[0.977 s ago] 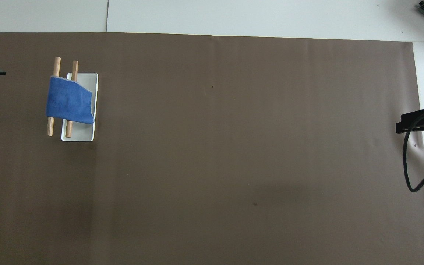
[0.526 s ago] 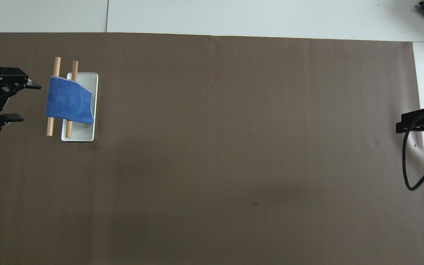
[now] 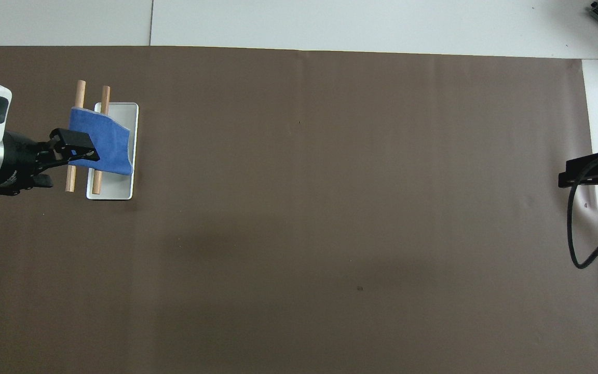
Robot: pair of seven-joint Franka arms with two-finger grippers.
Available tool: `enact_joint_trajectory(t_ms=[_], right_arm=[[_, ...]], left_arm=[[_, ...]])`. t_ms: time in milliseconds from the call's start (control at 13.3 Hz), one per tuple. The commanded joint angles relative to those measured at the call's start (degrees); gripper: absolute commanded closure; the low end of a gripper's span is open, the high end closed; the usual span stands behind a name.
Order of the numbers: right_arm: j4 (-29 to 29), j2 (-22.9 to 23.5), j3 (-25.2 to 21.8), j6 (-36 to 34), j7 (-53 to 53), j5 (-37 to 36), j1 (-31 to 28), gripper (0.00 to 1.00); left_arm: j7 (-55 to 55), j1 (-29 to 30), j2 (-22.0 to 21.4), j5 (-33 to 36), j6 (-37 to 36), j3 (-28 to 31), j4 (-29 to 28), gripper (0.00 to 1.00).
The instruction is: Right arm passes towel to left arm to hang
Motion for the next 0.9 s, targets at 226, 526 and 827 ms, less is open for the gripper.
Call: enact_joint_trajectory(t_ms=[226,526,827], right_arm=[[-1.7,-1.4,0.4,0.9,1.1,-0.5,-0.2,0.00],[2.2,1.5,0.5,-2.5,0.6,-0.9,-0.4,0.00],[2.9,2.1,0.5,-2.4,-0.7,-1.3,0.8,0.00]], left_arm=[[8.2,-0.5,2.0,7.7,-11.6,-3.1,9.4,0.00],[11.2,0.2,5.9,3.6,-19.1,-3.1,18.0,0.00],[15.3,-0.5,5.1,3.5,-18.5,-3.1,17.6,0.00]])
